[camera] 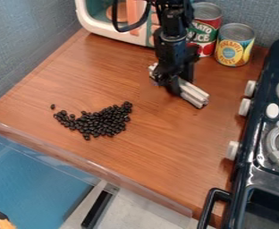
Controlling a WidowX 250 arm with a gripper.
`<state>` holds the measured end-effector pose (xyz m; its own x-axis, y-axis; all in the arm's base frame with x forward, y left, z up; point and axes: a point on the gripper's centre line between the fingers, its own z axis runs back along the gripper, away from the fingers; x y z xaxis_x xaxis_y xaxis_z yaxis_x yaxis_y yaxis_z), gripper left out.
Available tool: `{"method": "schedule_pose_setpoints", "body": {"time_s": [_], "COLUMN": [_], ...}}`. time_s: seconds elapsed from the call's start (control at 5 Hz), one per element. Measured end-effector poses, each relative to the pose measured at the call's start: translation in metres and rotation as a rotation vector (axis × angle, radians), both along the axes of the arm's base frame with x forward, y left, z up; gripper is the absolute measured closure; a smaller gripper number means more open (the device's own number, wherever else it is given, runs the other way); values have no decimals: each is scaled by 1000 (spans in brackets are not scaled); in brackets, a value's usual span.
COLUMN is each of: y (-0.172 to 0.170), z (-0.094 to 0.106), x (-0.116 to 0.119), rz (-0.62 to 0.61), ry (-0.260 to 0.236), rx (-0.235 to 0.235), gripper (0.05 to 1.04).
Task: Sweep into pile
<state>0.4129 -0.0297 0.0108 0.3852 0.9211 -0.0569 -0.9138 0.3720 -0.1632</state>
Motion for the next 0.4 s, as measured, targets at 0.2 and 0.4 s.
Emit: {"method": "schedule_pose_setpoints", "body": {"time_s": [0.2, 0.4], "y": [0, 9], "z": [0, 19], "x": [-2, -5], "rz": [-14, -57], "ry": [19, 92], "rx": [-22, -105], "gripper": [703, 703]}}
